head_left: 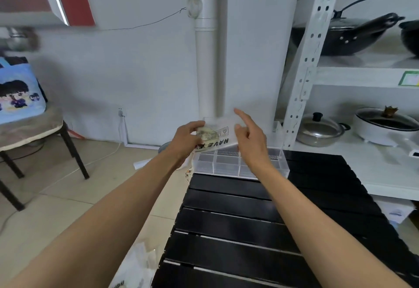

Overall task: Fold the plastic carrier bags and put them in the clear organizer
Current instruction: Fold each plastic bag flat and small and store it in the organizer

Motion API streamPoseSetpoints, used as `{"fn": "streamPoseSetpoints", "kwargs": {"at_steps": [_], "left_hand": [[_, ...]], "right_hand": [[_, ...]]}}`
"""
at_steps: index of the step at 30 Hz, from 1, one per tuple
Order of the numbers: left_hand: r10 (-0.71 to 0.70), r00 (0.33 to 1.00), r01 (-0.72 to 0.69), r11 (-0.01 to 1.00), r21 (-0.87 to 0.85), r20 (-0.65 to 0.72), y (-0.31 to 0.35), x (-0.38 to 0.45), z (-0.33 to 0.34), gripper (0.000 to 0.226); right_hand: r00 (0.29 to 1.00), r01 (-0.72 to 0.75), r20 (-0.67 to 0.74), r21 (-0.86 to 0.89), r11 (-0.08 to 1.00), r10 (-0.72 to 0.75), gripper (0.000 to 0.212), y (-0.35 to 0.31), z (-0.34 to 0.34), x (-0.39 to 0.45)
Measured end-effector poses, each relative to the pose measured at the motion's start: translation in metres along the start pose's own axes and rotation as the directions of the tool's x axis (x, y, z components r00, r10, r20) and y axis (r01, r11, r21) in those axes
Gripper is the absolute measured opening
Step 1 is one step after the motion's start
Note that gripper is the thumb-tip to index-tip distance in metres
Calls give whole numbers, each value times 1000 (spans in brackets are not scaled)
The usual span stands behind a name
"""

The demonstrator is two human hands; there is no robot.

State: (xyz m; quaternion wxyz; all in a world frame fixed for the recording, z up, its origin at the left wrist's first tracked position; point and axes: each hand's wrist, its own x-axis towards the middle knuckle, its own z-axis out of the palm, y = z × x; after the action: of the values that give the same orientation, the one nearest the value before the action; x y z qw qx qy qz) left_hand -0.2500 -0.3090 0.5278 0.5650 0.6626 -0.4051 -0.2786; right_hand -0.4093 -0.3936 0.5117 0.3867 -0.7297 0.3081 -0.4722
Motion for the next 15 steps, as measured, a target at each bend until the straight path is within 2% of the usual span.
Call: {"fn": "streamPoseSetpoints", "kwargs": {"at_steps": [3,8,11,15], "left_hand": [[32,999,-32,999,9,8,7,28,9,57],[59,987,-46,995,85,-153,5,80,21,26],[65,979,-33,986,164,-196,6,106,24,20],[73,988,-21,940,341,-140,1,130,25,22]], "right_hand": [[1000,-8,-6,-76,997,8,55,10,-1,28],[991,-132,-24,-149,980,130,37,32,0,73],[968,-230,78,-111,967,239,37,42,2,100],[932,-265,191,-225,938,309,44,51,5,120]]}}
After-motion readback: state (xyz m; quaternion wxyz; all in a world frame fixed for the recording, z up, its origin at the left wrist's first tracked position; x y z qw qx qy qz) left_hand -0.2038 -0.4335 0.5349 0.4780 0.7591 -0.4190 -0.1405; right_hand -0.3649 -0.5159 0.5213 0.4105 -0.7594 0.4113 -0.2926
